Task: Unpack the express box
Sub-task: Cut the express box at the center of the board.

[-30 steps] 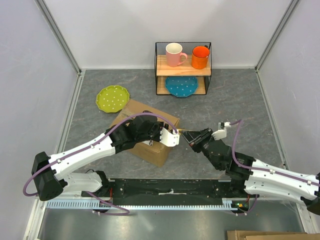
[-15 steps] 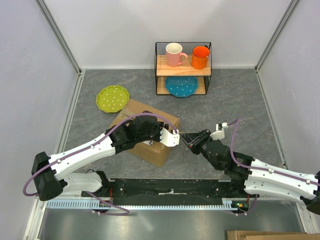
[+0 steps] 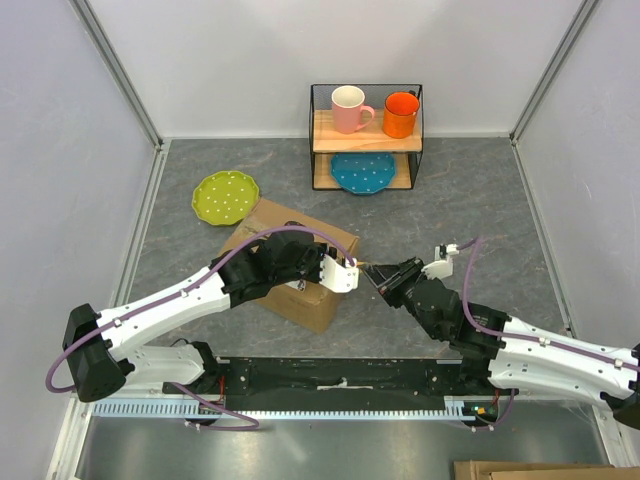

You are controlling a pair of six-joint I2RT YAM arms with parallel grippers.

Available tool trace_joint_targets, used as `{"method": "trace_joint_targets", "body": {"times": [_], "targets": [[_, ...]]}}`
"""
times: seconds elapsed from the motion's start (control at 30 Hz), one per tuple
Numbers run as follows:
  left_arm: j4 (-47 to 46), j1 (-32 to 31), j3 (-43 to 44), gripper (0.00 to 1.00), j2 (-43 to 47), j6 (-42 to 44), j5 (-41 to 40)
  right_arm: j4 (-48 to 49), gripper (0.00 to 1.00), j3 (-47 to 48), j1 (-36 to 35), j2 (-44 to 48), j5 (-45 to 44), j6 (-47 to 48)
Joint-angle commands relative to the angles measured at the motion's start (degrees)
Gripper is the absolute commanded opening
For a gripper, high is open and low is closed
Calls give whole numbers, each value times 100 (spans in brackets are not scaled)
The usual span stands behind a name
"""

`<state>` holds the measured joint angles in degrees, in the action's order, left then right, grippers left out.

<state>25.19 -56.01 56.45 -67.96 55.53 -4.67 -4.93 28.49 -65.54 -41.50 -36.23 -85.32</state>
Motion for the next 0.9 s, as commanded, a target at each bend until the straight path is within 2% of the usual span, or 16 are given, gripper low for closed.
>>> {"method": "trace_joint_targets", "body": {"times": [0.0, 0.33, 0.67, 0.87], "targets": [[179, -7, -2, 2, 82, -306, -8, 123, 0, 192, -29, -95, -200, 112], [179, -15, -2, 2, 99, -367, 18, 712, 0, 122, -38, -438, -121, 50], [364, -33, 191, 2, 55, -525, 203, 730, 0, 288, -38, -377, -692, 253], [443, -50, 262, 2, 3, -569, 238, 1046, 0, 315, -29, -789, -474, 244]]}}
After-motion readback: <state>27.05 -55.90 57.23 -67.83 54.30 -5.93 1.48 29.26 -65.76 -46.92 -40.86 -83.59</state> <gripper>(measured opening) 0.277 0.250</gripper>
